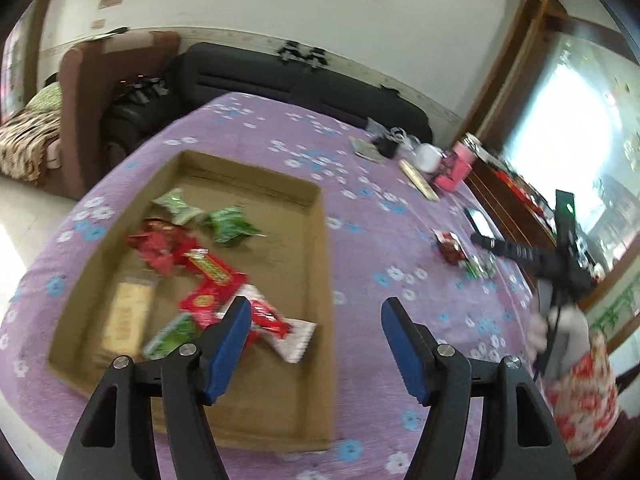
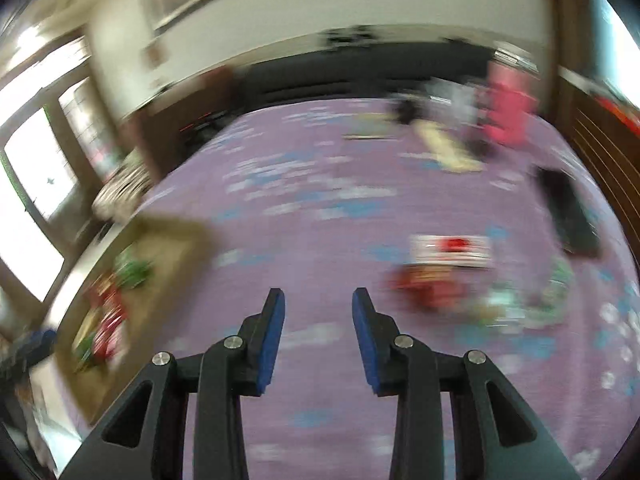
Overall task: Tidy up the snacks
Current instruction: 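Grasp a red foil candy with the left tool while the right tool grasps a clear green-zipper bag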
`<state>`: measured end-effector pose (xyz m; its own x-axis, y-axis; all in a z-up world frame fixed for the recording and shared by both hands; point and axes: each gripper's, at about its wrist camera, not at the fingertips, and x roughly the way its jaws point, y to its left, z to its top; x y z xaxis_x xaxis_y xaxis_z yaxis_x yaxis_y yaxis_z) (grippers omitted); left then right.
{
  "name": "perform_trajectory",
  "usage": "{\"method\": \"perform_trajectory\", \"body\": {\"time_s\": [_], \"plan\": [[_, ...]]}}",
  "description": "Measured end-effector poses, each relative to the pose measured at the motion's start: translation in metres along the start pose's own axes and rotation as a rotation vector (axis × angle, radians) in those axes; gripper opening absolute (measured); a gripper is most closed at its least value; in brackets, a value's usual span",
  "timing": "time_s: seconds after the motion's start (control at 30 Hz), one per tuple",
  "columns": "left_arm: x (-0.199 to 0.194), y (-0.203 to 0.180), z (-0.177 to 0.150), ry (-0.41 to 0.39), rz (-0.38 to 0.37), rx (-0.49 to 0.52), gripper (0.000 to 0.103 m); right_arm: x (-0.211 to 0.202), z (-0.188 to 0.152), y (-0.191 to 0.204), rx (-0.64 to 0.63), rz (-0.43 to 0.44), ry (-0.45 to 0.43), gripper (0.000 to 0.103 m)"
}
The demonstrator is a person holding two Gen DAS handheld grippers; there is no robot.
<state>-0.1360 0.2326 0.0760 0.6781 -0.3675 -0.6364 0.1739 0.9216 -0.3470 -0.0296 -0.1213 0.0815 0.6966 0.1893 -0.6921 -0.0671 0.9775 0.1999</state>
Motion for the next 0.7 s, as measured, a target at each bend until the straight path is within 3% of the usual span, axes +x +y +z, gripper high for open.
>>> {"method": "perform_trajectory", "body": {"time_s": [0.13, 0.37, 0.4, 0.5, 0.57, 0.63, 0.7], "plan": [[0.014, -0.024, -0.002, 0.039, -0.029, 0.046, 0.071, 0.020, 0.014, -0.036, 0.042, -0.051, 0.012, 0.034], [0.018, -0.051, -0.004, 0.063, -0.034, 0.108, 0.071, 0.084, 0.021, -0.042, 0.096, -0.002, 0.124, 0.033], [0.018, -0.052, -0.004, 0.065, -0.032, 0.111, 0.071, 0.084, 0.018, -0.038, 0.089, 0.021, 0.141, 0.033], [0.022, -0.056, -0.002, 0.072, -0.035, 0.120, 0.071, 0.081, 0.008, -0.020, 0.049, 0.211, 0.201, 0.033], [0.027, -0.059, -0.002, 0.080, -0.041, 0.123, 0.071, 0.061, 0.004, -0.014, 0.042, 0.406, 0.215, 0.033], [0.032, -0.061, -0.002, 0.088, -0.054, 0.128, 0.071, 0.037, 0.007, -0.025, 0.064, 0.452, 0.152, 0.033], [0.038, -0.064, -0.004, 0.101, -0.067, 0.133, 0.071, 0.016, 0.010, -0.047, 0.109, 0.383, 0.085, 0.035]]}}
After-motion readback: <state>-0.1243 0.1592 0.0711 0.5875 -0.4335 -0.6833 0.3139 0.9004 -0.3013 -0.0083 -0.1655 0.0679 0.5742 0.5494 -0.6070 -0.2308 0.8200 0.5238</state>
